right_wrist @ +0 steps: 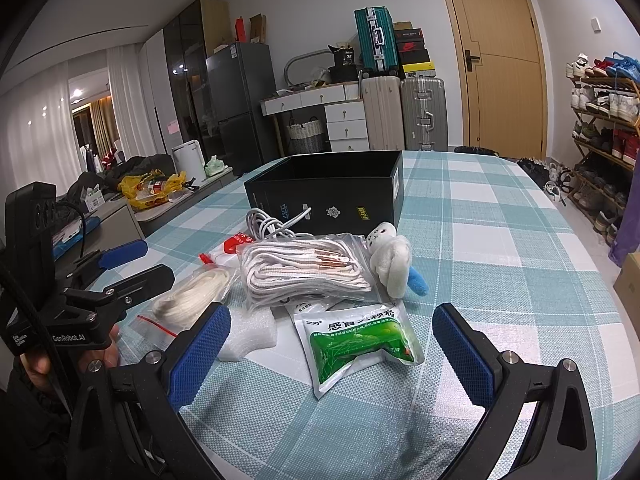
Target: Organize soft objects
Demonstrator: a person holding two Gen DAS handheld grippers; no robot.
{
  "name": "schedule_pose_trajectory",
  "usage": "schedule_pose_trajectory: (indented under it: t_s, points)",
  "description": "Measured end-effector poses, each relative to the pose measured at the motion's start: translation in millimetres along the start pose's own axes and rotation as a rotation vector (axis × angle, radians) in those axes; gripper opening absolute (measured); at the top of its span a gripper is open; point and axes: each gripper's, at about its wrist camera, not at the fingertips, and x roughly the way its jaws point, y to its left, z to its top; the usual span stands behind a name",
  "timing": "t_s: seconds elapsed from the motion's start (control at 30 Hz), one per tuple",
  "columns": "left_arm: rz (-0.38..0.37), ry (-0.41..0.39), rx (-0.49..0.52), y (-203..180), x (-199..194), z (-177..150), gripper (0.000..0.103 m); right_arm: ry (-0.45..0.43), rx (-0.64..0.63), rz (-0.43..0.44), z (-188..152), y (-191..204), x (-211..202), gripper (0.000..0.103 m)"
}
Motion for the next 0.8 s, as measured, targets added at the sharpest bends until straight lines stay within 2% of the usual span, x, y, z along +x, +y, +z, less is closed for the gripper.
schedule_pose_trajectory:
  t_s: [0.8]
  points:
    - [0.002,0.003,0.010,-1.3,-0.2,-1.0,0.103,0.004,-0.004,0.007,-0.6,3.1,1.4,0.103]
